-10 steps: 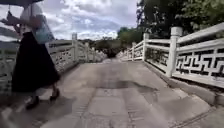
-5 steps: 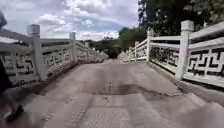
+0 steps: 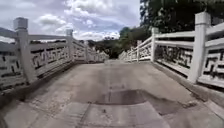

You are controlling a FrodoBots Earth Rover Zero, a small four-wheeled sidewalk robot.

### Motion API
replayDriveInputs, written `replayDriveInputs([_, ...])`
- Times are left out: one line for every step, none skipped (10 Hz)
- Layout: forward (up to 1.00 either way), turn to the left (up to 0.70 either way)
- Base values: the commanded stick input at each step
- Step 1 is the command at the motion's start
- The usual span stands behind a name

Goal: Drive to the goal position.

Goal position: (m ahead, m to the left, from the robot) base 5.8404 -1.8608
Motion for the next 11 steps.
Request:
replayDriveInputs([0.70, 0.00])
replayDriveInputs([0.70, 0.00])
replayDriveInputs([0.70, 0.00])
replayDriveInputs([0.70, 0.00])
replayDriveInputs([0.70, 0.00])
replayDriveInputs([0.70, 0.00])
replayDriveInputs([0.70, 0.00])
replayDriveInputs([0.70, 0.00])
replayDriveInputs([0.70, 0.00])
replayDriveInputs([0.70, 0.00])
replayDriveInputs([0.70, 0.00])
